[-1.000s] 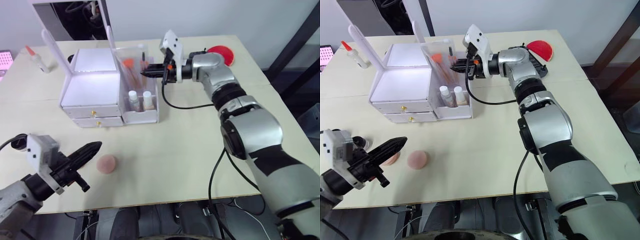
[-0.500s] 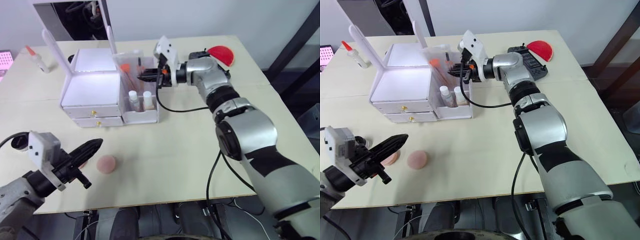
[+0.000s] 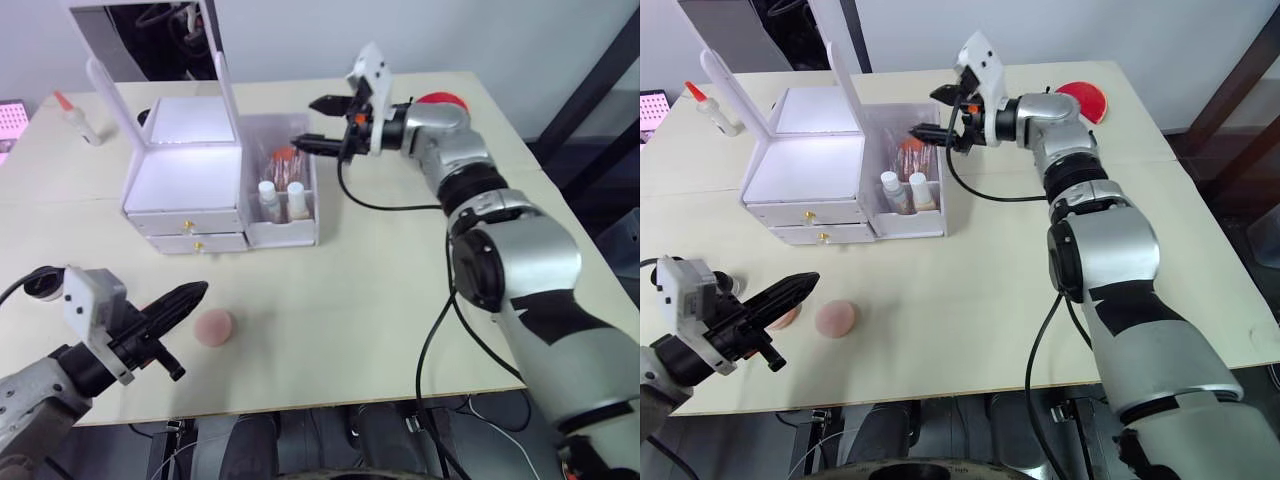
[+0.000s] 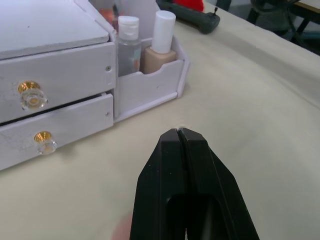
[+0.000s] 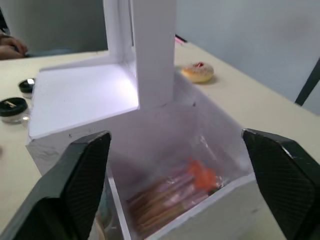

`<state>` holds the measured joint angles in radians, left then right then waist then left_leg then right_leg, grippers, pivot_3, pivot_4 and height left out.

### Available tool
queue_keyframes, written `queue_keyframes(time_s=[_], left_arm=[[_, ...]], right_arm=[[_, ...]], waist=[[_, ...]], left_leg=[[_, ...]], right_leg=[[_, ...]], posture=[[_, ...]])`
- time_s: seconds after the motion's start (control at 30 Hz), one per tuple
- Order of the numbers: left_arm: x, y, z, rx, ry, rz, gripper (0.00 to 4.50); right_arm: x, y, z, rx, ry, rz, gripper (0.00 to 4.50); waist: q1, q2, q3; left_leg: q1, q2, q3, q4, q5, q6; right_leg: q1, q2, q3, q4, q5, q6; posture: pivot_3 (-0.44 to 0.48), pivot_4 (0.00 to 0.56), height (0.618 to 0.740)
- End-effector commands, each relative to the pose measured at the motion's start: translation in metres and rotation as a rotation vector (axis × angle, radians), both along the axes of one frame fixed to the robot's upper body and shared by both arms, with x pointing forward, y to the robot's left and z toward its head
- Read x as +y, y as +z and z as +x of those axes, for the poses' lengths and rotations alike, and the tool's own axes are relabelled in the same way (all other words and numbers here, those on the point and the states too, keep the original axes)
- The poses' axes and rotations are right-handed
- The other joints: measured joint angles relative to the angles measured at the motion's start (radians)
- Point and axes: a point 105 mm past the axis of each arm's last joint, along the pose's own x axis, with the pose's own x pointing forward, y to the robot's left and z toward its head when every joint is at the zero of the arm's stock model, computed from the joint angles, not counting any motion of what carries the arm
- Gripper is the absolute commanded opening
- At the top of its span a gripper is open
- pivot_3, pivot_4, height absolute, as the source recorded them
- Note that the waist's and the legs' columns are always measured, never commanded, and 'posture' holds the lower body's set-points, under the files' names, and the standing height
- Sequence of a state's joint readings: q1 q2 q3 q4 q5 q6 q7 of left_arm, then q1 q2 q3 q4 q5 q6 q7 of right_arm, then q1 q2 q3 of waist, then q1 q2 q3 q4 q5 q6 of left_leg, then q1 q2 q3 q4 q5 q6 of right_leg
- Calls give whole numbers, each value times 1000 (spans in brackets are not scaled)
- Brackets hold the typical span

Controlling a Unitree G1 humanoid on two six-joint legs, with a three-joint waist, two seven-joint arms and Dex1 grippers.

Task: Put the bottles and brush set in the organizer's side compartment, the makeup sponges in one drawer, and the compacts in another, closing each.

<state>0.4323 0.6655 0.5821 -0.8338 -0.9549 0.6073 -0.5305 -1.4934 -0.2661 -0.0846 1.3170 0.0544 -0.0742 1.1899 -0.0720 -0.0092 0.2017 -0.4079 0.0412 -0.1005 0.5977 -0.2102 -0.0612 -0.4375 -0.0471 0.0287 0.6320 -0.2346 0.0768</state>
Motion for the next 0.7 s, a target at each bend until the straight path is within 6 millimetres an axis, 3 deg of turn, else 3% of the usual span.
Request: queue_keyframes(time_s=[0.03,0.23,0.33,0.4,0.5,0.6,0.7], left_arm=[[2,9,3,-53,-1,19,0],[8,15,9,-91,21,44,0],[16,19,8,-105,54,53,0],[27,20,7,-104,91,68,0],[61,19,1,-86,201,110,0],[101,22,-4,-111,345,148,927],[153,16,-16,-119,537,195,2465]], right_arm=[[3,39,-18,-154,115,4,4471],[1,24,-35,-172,217,-90,4471],[-15,10,-48,-123,245,-84,4471],[-34,-1,-50,-107,200,-85,4471],[-79,-22,-40,-2,28,-55,4471],[-121,-38,-35,26,-127,0,4500],[-160,-55,-36,66,-264,74,4500]], waist=[[-1,0,0],[3,0,0],[7,0,0],[12,0,0],[12,0,0],[10,0,0],[1,0,0]], left_leg=[[0,0,0,0,0,0],[2,0,0,0,0,0],[2,0,0,2,0,0],[1,0,0,3,0,0],[1,0,0,6,0,0],[1,0,0,9,0,0],[1,0,0,12,0,0]], right_leg=[[0,0,0,0,0,0],[2,0,0,1,0,0],[4,0,0,1,0,1],[4,0,0,1,0,1],[4,0,0,2,0,0],[5,0,0,2,0,0],[6,0,0,2,-1,1]], posture=[[0,150,740],[0,150,740],[0,150,740],[0,150,740],[0,150,740],[0,150,740],[0,150,740]])
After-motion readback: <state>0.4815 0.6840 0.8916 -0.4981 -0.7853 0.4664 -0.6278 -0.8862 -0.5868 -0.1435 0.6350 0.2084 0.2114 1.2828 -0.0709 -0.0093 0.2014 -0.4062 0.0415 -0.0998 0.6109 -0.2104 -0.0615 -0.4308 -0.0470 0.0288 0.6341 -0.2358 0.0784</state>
